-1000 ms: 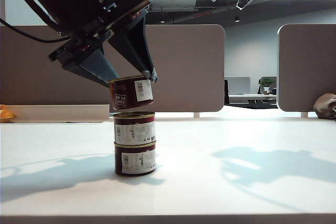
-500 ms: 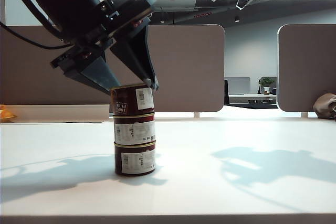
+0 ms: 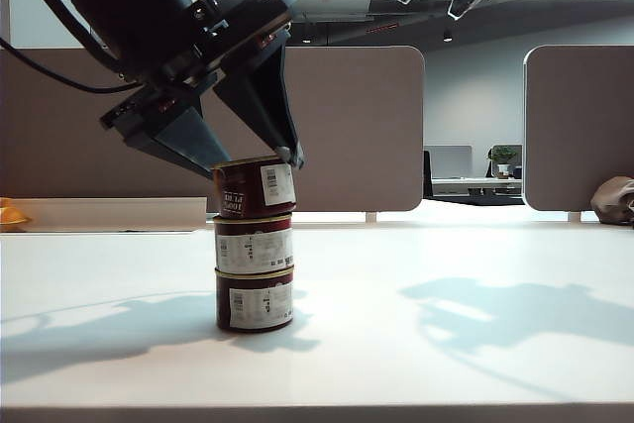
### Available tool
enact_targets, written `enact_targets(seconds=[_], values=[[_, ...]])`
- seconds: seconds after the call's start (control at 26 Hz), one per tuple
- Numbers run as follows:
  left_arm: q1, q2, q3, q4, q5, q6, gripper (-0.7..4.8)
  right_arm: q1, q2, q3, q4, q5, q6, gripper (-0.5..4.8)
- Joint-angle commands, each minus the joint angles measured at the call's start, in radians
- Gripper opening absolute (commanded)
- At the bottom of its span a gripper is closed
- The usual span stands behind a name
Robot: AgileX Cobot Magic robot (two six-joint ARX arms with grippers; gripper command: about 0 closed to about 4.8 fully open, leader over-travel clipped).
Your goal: Pick up the cans one by one and stack them together.
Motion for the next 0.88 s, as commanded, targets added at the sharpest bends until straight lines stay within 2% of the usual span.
enact_targets(seconds=[0.04,0.15,0.23,0.38,0.5,0.81,0.85,0.88], values=[[-0.002,-0.003,0.006,0.016,-0.022,0.002,2.79,-0.002,-0.005,0.003,0.000,-0.002,-0.001,3.55],[-0.002,-0.003,0.006,0.010,-0.026,0.005,2.80,-0.002,-0.005,0.003,-0.002,-0.002,-0.001,3.55],[-0.002,-0.003,0.006,0.006,-0.027,0.005,3.12,-0.002,-0.005,0.003,-0.002,-0.002,-0.001,3.55],[-0.002,-0.003,0.006,-0.002,-0.026,0.009,3.15,-0.013,-0.005,0.003,-0.002,-0.003,-0.004,3.56],[-0.002,-0.004,0.006,-0.002,-0.026,0.013,3.48,-0.016,-0.005,0.003,-0.002,-0.002,-0.004,3.56],[-0.001,-0.050,0.028,-0.023,-0.057,0.029,3.49,-0.029,-0.005,0.003,0.002,-0.005,-0.016,3.54],[-0.001,-0.062,0.034,-0.027,-0.058,0.037,3.47,-0.029,-0.005,0.003,0.002,-0.005,-0.018,3.42],[0.000,-0.078,0.040,-0.037,-0.073,0.043,3.38,-0.029,-0.005,0.003,0.002,-0.005,-0.020,2.95]])
